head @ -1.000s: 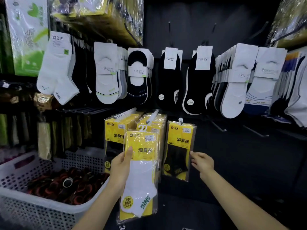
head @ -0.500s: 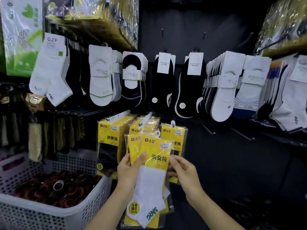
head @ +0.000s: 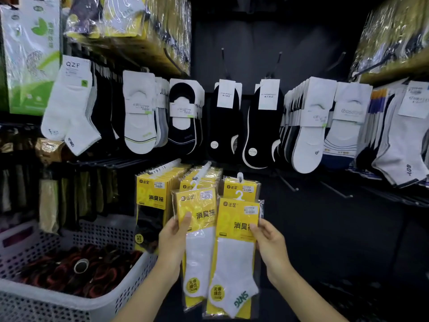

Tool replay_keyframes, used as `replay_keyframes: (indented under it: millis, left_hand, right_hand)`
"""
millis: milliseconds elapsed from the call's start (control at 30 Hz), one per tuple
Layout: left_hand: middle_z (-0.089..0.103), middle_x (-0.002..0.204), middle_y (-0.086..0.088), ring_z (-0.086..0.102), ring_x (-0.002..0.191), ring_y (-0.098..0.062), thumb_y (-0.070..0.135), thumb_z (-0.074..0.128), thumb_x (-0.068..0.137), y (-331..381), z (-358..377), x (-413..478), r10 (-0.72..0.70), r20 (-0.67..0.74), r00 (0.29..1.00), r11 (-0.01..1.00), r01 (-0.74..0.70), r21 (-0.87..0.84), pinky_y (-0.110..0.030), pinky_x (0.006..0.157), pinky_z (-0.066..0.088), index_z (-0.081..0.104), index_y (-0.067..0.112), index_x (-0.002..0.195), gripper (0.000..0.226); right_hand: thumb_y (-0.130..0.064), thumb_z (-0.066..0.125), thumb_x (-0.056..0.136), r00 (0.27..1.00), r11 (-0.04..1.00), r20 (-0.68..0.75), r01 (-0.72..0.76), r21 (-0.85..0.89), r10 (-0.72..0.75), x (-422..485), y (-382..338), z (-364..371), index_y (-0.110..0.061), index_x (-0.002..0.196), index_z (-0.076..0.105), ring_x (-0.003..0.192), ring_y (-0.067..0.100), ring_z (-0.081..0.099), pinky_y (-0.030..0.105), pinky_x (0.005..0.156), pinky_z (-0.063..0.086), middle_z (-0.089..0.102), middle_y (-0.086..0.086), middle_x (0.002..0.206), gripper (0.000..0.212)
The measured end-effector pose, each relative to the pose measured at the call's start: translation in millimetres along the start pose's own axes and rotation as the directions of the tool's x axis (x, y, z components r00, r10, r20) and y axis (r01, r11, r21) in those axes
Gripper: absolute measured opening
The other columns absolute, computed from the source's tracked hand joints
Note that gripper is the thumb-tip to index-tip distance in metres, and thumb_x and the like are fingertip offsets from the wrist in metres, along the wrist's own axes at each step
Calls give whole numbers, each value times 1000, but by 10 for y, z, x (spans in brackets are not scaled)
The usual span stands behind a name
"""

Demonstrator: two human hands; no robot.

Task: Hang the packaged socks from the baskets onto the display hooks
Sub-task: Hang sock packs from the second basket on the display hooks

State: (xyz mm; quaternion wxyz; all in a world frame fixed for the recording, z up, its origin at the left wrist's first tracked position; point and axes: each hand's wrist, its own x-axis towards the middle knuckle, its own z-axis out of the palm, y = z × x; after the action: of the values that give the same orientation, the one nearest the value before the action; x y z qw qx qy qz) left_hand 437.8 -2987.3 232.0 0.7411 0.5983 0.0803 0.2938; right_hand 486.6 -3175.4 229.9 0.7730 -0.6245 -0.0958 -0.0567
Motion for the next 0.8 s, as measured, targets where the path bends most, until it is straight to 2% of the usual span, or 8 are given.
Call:
replay_keyframes:
  millis: [133,267,400,500,600,700,733,800]
  left_hand:
    - [67,90,7,60,84,-3,36,56,91,2,-127,100,66,-34,997,995,-63,72,-16,67,44,64,21,92,17]
    - [67,84,10,61,72,5,33,56,92,-1,-173,141,86,-64,994,993,-81,85,-10,57,43,66,18,91,17]
    - [68,84,8,61,70,5,34,56,92,-12,-185,179,83,-66,994,993,-76,95,-11,57,44,65,18,90,19]
    - [67,85,10,61,68,11,34,56,92,-16,-178,204,90,-68,994,992,-83,96,-6,54,43,65,19,91,17]
    - [68,88,11,62,75,5,35,56,92,-17,-159,216,84,-63,994,992,-77,104,-11,59,43,65,21,93,17]
    - [68,86,11,62,69,12,34,56,92,-24,-132,200,78,-49,996,992,-72,99,-5,54,43,64,22,90,15]
    - [67,85,12,61,68,12,34,56,92,-35,-126,191,75,-47,996,992,-69,104,-5,54,43,64,22,89,15]
    - [67,85,11,62,73,5,36,56,91,-55,-113,163,65,-42,997,991,-60,117,-10,58,43,64,23,87,15]
  right_hand:
    - [-8,56,94,993,998,-94,67,-7,-67,201,-74,-88,-14,94,67,72,3,71,12,54,51,76,-5,82,12]
    - [-8,56,94,990,993,-97,96,-66,-102,435,-149,-54,-16,95,66,69,1,70,12,54,51,74,-8,81,13]
    - [-7,56,95,992,986,-70,97,-138,-107,594,-96,31,-10,100,68,76,9,71,18,61,54,74,1,88,13]
    - [-8,56,94,993,985,-84,63,-163,-78,708,-39,60,-8,102,68,84,18,70,29,72,56,73,6,92,14]
    - [-9,58,93,992,988,-125,9,-155,-29,834,8,73,-6,103,68,82,18,69,29,71,56,73,8,92,14]
    - [-14,68,88,973,992,-222,-82,-101,58,907,73,62,-3,103,66,89,25,68,40,84,56,71,11,94,19]
    - [-17,71,85,961,988,-268,-106,-109,73,915,98,50,-3,101,65,90,25,67,40,86,55,70,11,96,21]
    - [-19,73,83,928,981,-365,-135,-142,75,893,145,8,-5,98,63,86,22,63,35,81,53,68,10,97,23]
